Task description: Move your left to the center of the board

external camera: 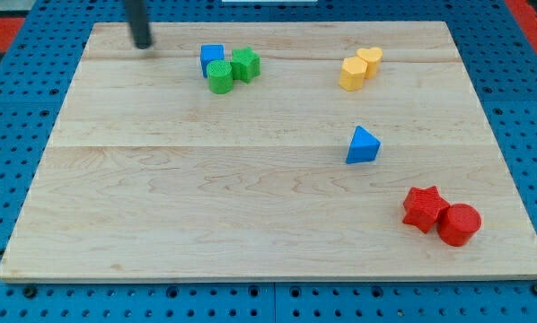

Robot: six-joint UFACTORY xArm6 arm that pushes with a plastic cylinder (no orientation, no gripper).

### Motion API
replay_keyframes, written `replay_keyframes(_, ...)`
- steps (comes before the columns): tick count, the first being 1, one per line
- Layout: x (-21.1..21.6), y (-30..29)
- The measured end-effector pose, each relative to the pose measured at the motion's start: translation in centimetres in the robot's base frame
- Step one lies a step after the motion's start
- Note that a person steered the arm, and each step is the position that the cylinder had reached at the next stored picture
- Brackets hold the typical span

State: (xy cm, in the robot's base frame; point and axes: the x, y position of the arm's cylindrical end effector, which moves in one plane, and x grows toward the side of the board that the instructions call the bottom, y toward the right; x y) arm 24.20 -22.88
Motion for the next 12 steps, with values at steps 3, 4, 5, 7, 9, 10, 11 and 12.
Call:
replay_keyframes(3,21.7,23.3)
replay_keyframes(4,23.9,29.7)
replay_keyframes(5,23.9,29.9)
replay_keyframes(7,23.9,28.8)
replay_keyframes(9,23.9,27.6)
replay_keyframes(10,23.9,26.6)
replay_keyframes(11,23.9,25.6)
replay_keyframes(12,23.9,24.8)
